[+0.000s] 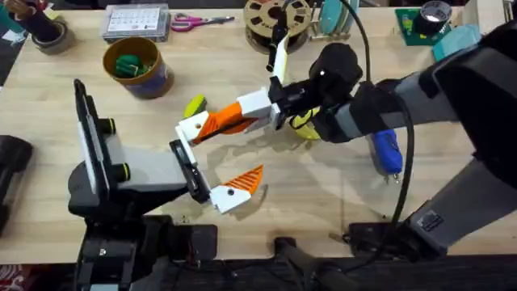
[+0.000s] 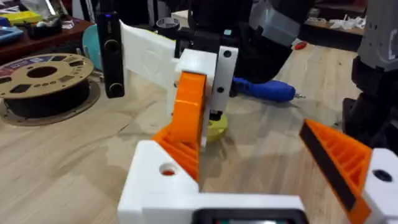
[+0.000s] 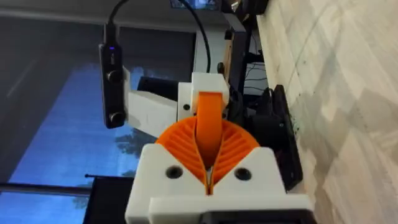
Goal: Pick up the gripper from the table and insert it into the empty holder that is missing its gripper. Then pick up a screw, insert it into the mounting hole, and use the screwdriver to tighten it. Finally, clean up the table by picking up the vegetable and placing it into the bucket.
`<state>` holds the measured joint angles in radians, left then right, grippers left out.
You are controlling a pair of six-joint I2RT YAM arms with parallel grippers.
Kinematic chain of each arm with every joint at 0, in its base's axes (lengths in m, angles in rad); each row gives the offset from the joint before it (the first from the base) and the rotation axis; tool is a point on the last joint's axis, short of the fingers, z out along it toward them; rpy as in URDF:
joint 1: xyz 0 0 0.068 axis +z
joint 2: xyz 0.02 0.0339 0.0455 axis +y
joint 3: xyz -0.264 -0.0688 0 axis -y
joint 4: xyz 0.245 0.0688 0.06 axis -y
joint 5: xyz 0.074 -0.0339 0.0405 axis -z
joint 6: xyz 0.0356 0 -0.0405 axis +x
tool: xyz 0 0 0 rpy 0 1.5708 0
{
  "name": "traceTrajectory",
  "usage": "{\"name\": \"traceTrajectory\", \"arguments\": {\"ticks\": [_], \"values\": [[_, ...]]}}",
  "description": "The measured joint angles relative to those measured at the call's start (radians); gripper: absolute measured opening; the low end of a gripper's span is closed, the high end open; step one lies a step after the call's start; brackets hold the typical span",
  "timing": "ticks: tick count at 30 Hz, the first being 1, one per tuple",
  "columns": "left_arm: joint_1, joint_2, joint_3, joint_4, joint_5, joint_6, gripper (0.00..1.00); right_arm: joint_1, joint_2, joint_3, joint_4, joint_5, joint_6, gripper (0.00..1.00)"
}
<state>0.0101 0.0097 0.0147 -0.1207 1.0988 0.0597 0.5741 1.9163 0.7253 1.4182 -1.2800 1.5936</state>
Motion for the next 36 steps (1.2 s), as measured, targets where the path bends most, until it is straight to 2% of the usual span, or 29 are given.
{"name": "traceTrajectory", "arguments": {"ticks": [24, 25, 26, 31, 33, 36], "values": [[0.0, 0.0, 0.0, 0.0, -0.001, 0.004, 0.986, 0.011, 0.002, 0.009, -0.006, 0.003, 0.0, 0.014], [0.0, 0.0, 0.0, 0.0, -0.002, 0.004, 0.986, 0.011, 0.002, 0.009, -0.007, 0.002, 0.004, 0.074], [0.0, 0.0, 0.0, 0.0, -0.002, 0.004, 0.986, 0.012, 0.002, 0.009, -0.007, 0.003, 0.006, 0.189], [-0.001, 0.0, 0.0, -0.002, 0.015, 0.003, 0.986, 0.025, 0.002, 0.022, -0.003, 0.012, 0.007, 0.94], [-0.001, 0.0, 0.0, -0.002, 0.016, 0.003, 0.986, 0.027, 0.002, 0.023, -0.001, 0.013, 0.007, 0.991], [-0.001, 0.0, 0.0, -0.002, 0.017, 0.003, 0.986, 0.026, 0.002, 0.024, -0.001, 0.016, 0.008, 0.995]]}}
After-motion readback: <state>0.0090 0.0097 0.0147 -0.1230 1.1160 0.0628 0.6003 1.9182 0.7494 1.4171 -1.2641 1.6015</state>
